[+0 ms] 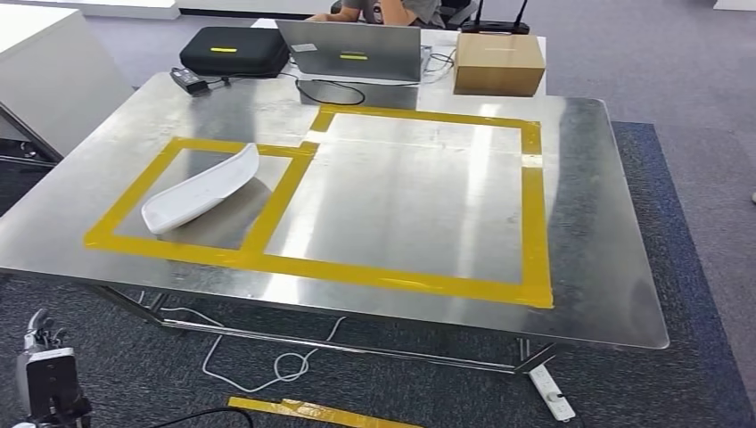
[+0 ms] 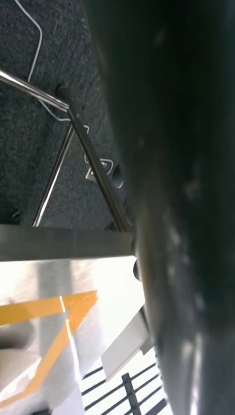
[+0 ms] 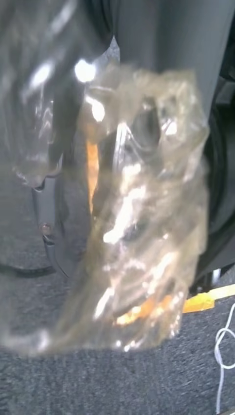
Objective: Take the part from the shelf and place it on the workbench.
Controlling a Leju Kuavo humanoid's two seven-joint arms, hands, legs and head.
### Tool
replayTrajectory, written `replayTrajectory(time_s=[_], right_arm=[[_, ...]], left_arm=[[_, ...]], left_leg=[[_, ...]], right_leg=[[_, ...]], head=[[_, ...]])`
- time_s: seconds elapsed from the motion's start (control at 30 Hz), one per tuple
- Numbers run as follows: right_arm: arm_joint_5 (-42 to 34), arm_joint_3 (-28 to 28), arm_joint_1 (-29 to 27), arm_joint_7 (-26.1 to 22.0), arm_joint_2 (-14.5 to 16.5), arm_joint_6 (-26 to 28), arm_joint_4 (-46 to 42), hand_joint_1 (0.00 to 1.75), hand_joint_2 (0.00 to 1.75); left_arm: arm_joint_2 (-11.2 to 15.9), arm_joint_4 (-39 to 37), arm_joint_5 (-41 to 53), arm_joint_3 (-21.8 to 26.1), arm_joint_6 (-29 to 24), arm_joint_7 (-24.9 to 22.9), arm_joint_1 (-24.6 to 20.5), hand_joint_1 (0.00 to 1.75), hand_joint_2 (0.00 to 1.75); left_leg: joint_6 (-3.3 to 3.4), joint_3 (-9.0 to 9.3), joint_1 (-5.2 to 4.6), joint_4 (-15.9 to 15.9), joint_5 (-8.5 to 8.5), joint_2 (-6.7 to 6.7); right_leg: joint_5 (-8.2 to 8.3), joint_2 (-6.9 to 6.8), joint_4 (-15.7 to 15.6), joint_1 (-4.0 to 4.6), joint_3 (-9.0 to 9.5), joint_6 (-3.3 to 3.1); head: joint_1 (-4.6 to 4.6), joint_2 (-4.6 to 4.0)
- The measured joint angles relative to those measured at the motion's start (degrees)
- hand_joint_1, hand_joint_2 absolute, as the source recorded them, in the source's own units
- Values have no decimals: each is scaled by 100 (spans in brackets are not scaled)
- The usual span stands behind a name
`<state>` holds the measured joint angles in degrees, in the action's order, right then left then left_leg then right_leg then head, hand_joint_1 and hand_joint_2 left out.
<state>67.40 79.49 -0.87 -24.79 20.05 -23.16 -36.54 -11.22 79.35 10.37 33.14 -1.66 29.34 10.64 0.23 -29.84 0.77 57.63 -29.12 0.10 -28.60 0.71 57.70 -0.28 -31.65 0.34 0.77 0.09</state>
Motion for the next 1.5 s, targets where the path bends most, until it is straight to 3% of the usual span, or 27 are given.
replayTrajectory(time_s=[0.07, 0.13, 0.17, 0.23, 0.27, 0.3, 0.33, 0.37, 0.43, 0.47, 0.5, 0.6, 0.67, 0.73, 0.8, 0.83, 0.87, 0.97, 1.03, 1.1, 1.17, 1.27, 1.3, 1.33, 1.37, 1.43, 1.5], right_arm=[[7, 11, 12, -1, 7, 1, 1, 0, 0], [12, 30, 14, -2, 10, 3, 1, 0, 0], [15, 40, 17, -2, 10, 2, 1, 0, 0], [26, 56, 23, -2, 10, -8, 1, 0, 0], [35, 63, 24, -2, 10, -15, 0, 0, 0], [45, 73, 24, -3, 10, -24, -1, 0, 0], [55, 84, 22, -4, 10, -32, -1, 0, 0], [67, 94, 21, -6, 10, -39, -1, 0, 0], [85, 110, 37, -8, 10, -56, -1, 0, 0], [92, 120, 52, -8, 10, -64, -2, 0, 0], [96, 130, 63, -8, 10, -72, -2, 0, 0], [106, 150, 61, -8, 12, -93, -3, 0, 0], [119, 156, 68, -8, 15, -116, -11, 0, 0], [144, 162, 74, -10, 17, -143, -22, 0, 0], [170, 178, 69, -13, 17, -156, -27, 0, 0], [179, 186, 69, -14, 16, -159, -29, 0, 0], [186, 193, 69, -15, 17, -161, -31, 0, 0], [194, 197, 79, -21, 17, -166, -35, 0, 0], [195, 197, 84, -25, 16, -174, -43, 0, 0], [196, 206, 72, -26, 16, -186, -50, 0, 0], [200, 222, 64, -26, 16, -193, -56, 0, 0], [213, 232, 84, -27, 16, -209, -59, 0, 0], [224, 235, 85, -29, 16, -216, -60, 0, 0], [239, 238, 83, -31, 16, -227, -61, 0, 0], [259, 242, 80, -32, 16, -236, -62, 0, 0], [290, 248, 87, -32, 16, -245, -69, 0, 0], [302, 249, 117, -33, 16, -246, -89, 0, 0]], left_arm=[[-27, -58, 31, 53, 5, 22, -29, 0, 0], [-58, -101, 41, 82, 7, 28, -52, 0, 0], [-73, -119, 44, 94, 9, 30, -66, 0, 0], [-93, -151, 63, 120, 19, 32, -86, 0, 0], [-98, -168, 78, 132, 25, 32, -91, 0, 0], [-103, -185, 91, 141, 31, 32, -96, 0, 0], [-107, -200, 103, 146, 36, 32, -102, 0, 0], [-111, -215, 110, 149, 40, 32, -109, 0, 0], [-114, -239, 130, 152, 48, 32, -132, 0, 0], [-113, -251, 141, 154, 50, 32, -147, 0, 0], [-108, -263, 152, 154, 51, 31, -165, 0, 0], [-84, -307, 167, 154, 56, 22, -209, 0, 0], [-56, -359, 174, 152, 63, 16, -231, 0, 0], [-9, -443, 182, 149, 68, 8, -270, 0, 0], [32, -527, 185, 138, 68, 0, -296, 0, 0], [48, -559, 188, 129, 68, -2, -302, 0, 0], [67, -586, 193, 121, 68, -2, -310, 0, 0], [120, -633, 205, 98, 67, -4, -355, 0, 0], [139, -661, 211, 80, 66, -8, -376, 0, 0], [150, -690, 218, 49, 64, -15, -388, 0, 0], [155, -710, 221, 17, 61, -24, -408, 0, 0], [168, -745, 227, -8, 33, -66, -418, 0, 0], [179, -771, 231, -21, 16, -95, -420, 0, 0], [191, -812, 237, -44, -8, -137, -425, 0, 0], [204, -868, 247, -70, -34, -181, -434, 0, 0], [236, -1004, 272, -123, -86, -250, -462, 0, 0], [261, -1124, 286, -157, -116, -278, -490, 0, 0]], left_leg=[[22, -16, -16, -44, 29, 2], [75, -35, -7, -100, 99, 19], [101, -55, 1, -125, 134, 29], [139, -122, -14, -124, 178, 51], [147, -157, -25, -121, 199, 61], [149, -186, -34, -119, 221, 69], [147, -208, -41, -116, 241, 72], [140, -221, -46, -115, 259, 72], [111, -240, -64, -97, 288, 73], [86, -252, -75, -86, 303, 74], [56, -265, -81, -76, 320, 75], [-44, -295, -67, -55, 346, 71], [-113, -401, -50, 202, 85, 55], [-174, -644, -24, 905, -419, 43], [-212, -788, -2, 1491, -701, 41], [-219, -720, 8, 1483, -668, 39], [-221, -553, 20, 1266, -548, 30], [-182, 134, 53, 111, -170, -190], [-116, 234, 36, -133, -131, -286], [-14, 178, 15, -121, -57, -194], [103, 97, 11, -141, 40, -89], [187, -96, -20, -143, 185, 67], [191, -169, -35, -139, 236, 117], [189, -239, -48, -135, 287, 164], [184, -303, -60, -129, 334, 206], [159, -395, -77, -114, 415, 285], [108, -451, -99, -93, 489, 355]], right_leg=[[28, -2, -10, -14, -25, 73], [-95, -11, 103, -29, -101, 136], [-261, -17, 321, -31, -203, 160], [-691, -25, 1059, -34, -511, 194], [-838, -26, 1400, -34, -640, 206], [-882, -26, 1573, -33, -684, 211], [-811, -27, 1501, -32, -603, 207], [-653, -29, 1204, -31, -404, 194], [-347, -43, 322, -21, 116, 146], [-267, -50, 6, -14, 285, 116], [-243, -55, -157, -3, 359, 88], [-172, -55, -201, 2, 327, -12], [-77, -52, -231, -23, 297, -92], [9, -35, -226, -28, 218, -126], [80, 0, -208, -27, 111, -118], [108, 28, -193, -28, 61, -105], [134, 60, -174, -31, 15, -89], [202, 163, -97, -22, -108, -8], [263, 221, -73, -19, -173, 69], [308, 260, -68, -46, -228, 152], [82, 157, 144, -64, -365, 204], [-662, -12, 1179, -70, -729, 246], [-779, -20, 1472, -69, -780, 256], [-770, -24, 1595, -67, -736, 257], [-652, -35, 1498, -61, -575, 248], [-367, -136, 750, -37, 36, 194], [-320, -293, -68, 4, 595, 133]], head=[[1, 0], [-8, 0], [-18, 0], [-30, 0], [-28, 0], [-27, 0], [-29, 0], [-28, 0], [-30, 0], [-24, 0], [-23, 0], [-22, 0], [-4, 0], [15, 0], [16, 0], [16, 0], [16, 0], [15, 0], [12, 0], [12, 0], [-4, 0], [-28, 0], [-26, 0], [-26, 0], [-26, 0], [-27, 0], [-25, 0]])
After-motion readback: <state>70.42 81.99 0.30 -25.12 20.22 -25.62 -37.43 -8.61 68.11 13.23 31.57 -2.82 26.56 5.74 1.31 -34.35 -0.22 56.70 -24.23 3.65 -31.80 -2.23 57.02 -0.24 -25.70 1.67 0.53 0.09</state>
